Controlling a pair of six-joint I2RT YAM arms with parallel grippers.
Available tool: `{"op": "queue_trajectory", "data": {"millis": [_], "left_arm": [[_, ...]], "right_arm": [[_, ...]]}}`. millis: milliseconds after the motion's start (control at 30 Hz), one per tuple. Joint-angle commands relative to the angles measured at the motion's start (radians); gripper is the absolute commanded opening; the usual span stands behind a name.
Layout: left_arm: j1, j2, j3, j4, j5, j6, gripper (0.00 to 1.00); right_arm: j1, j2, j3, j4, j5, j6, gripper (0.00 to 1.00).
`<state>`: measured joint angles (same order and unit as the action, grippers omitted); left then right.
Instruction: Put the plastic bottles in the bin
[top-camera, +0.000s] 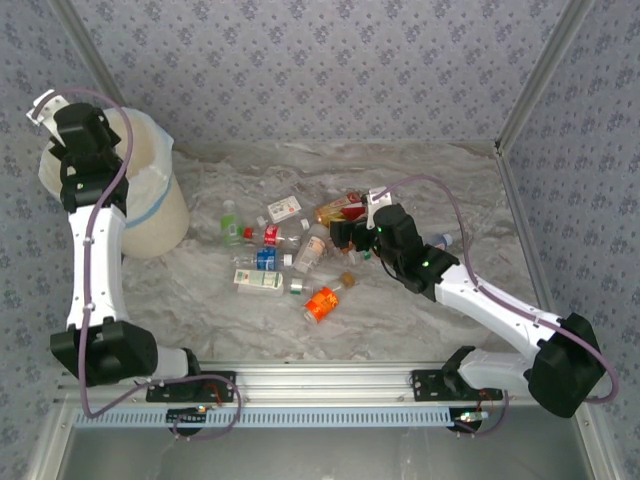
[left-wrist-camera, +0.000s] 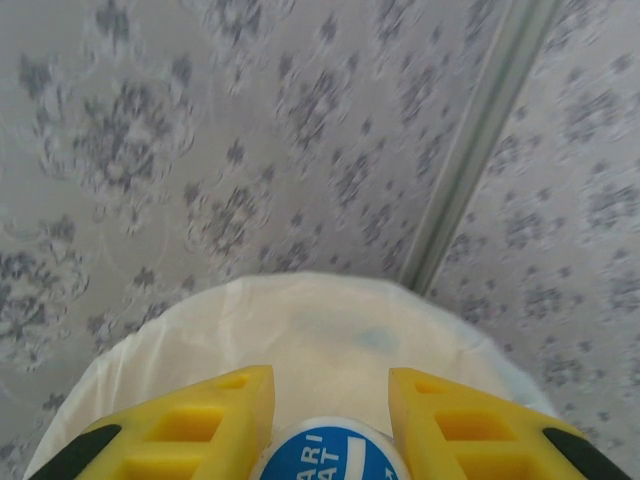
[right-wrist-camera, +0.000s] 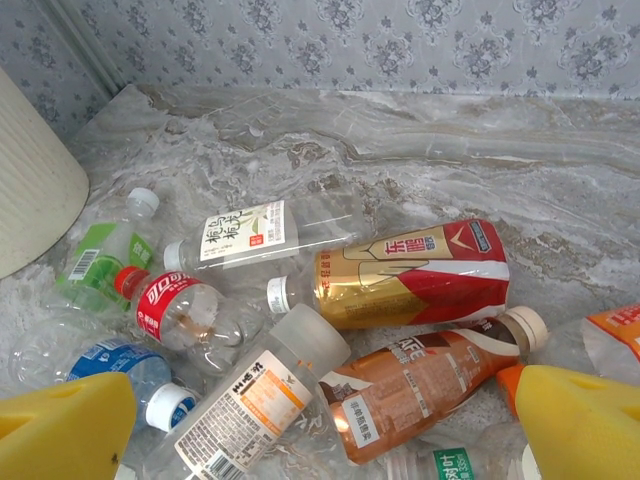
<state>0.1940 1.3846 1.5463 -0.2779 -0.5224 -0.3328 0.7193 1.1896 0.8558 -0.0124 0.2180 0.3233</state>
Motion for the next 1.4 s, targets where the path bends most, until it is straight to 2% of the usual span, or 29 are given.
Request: {"op": "queue_trajectory", "data": {"millis": [0, 133, 267, 367, 533, 733, 900, 1033, 1200, 1367], "left_arm": [[0.007, 0.049, -0.012, -0.081, -0.012, -0.07, 0.0], [0.009, 0.134, 0.003, -0.189, -0.01, -0.117, 0.0], [0.008, 0.191, 0.017, -0.26, 0.11, -0.144, 0.01], [0.008, 0.209, 0.016, -0.286, 0.177, -0.161, 0.07], [0.007, 0.204, 0.007, -0.301, 0.219, -0.166, 0.39], [0.007, 0.163, 0.02, -0.302, 0.269, -0.141, 0.63], [0.008, 0.087, -0.009, -0.277, 0.368, -0.138, 0.76], [0.008, 0.004, -0.073, -0.204, 0.519, -0.149, 0.84], [0.007, -0.089, -0.167, -0.089, 0.704, -0.196, 0.92], [0.008, -0.171, -0.265, 0.021, 0.888, -0.254, 0.99]], "right_arm": [[-0.003, 0.002, 0.03, -0.034, 0.014, 0.026, 1.0], [-0.001, 0.002, 0.041, -0.072, 0.015, 0.026, 1.0], [-0.001, 0.002, 0.043, -0.094, 0.022, 0.025, 1.0], [-0.002, 0.003, 0.046, -0.101, 0.026, 0.025, 1.0], [-0.002, 0.008, 0.053, -0.111, 0.032, 0.024, 1.0], [-0.011, 0.018, 0.069, -0.157, 0.071, 0.043, 1.0], [-0.048, 0.018, 0.082, -0.274, 0.107, 0.095, 1.0], [-0.133, 0.014, 0.092, -0.419, 0.119, 0.171, 1.0], [-0.308, 0.002, 0.074, -0.512, 0.07, 0.27, 1.0], [-0.547, 0.014, 0.021, -0.49, -0.091, 0.412, 1.0]]}}
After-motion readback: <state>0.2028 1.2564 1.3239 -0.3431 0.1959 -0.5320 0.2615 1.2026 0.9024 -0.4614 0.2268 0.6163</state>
